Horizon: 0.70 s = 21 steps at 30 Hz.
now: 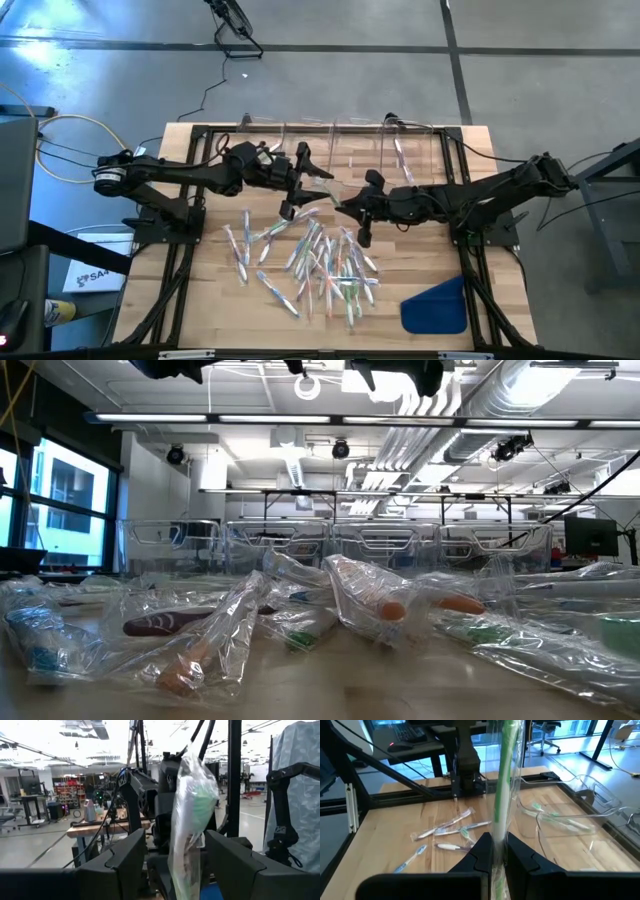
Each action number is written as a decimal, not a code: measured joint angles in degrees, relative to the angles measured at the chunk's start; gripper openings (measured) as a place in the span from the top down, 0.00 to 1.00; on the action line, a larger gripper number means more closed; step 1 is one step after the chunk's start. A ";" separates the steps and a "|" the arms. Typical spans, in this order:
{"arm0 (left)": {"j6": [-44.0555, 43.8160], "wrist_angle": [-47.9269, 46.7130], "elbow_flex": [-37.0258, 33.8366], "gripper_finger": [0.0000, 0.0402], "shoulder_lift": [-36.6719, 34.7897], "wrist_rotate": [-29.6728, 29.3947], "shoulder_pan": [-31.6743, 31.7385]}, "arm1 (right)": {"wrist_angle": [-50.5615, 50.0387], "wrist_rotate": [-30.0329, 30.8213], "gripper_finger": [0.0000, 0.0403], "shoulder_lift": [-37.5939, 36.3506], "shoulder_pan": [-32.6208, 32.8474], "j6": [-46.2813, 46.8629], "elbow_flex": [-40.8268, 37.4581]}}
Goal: Pick & Place Toothbrushes
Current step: Put the green toothbrush into the left transparent bin
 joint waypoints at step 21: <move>3.08 -1.90 0.04 0.96 -0.08 -1.03 -0.02 | -0.38 0.20 0.96 0.00 -0.04 0.03 -0.02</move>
